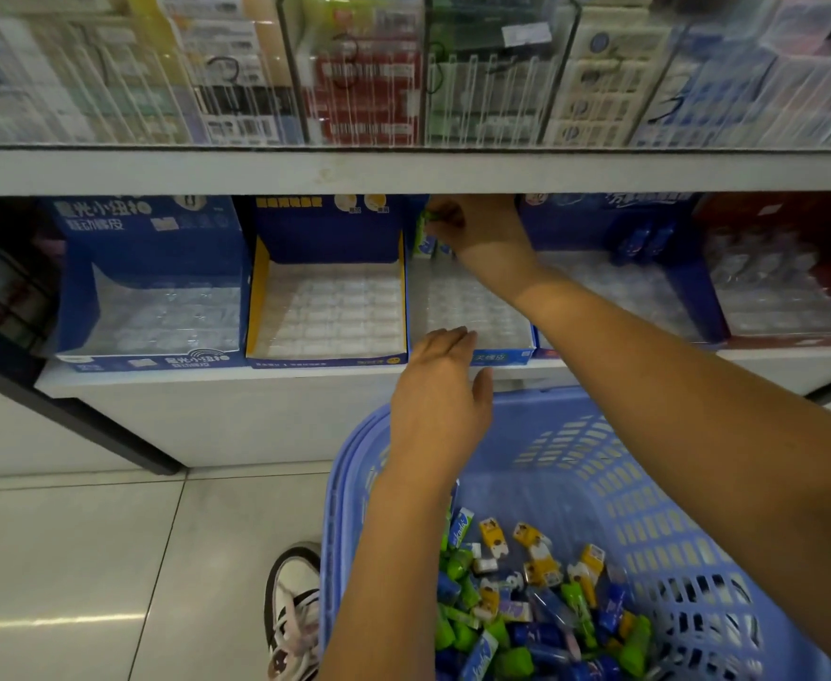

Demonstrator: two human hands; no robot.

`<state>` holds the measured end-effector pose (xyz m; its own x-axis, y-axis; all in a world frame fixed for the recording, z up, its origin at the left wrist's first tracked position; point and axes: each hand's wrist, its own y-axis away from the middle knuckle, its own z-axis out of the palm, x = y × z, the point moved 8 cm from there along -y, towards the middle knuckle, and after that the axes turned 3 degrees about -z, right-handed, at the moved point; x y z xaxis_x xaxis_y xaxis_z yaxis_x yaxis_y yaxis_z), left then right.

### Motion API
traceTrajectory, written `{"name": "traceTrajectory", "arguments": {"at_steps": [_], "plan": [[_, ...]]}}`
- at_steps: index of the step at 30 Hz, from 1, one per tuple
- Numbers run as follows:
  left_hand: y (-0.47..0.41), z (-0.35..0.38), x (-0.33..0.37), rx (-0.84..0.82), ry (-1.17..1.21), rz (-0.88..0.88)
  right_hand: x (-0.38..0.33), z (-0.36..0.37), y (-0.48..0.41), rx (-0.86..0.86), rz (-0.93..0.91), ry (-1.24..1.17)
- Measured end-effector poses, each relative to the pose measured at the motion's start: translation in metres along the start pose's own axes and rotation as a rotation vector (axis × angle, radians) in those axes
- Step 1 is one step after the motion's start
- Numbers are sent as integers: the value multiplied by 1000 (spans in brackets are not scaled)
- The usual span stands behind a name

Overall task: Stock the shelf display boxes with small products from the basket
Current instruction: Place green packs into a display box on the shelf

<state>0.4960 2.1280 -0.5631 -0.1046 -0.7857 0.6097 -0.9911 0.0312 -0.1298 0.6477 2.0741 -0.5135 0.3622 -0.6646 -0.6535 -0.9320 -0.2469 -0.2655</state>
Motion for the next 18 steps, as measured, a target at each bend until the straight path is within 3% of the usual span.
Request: {"name": "traceTrajectory", "arguments": {"at_steps": [13, 18], "plan": [[0, 0, -2, 7, 31, 28, 10, 0, -22, -220, 45, 92], [-2, 2, -2, 14, 22, 32, 14, 5, -23, -198, 67, 87]]}}
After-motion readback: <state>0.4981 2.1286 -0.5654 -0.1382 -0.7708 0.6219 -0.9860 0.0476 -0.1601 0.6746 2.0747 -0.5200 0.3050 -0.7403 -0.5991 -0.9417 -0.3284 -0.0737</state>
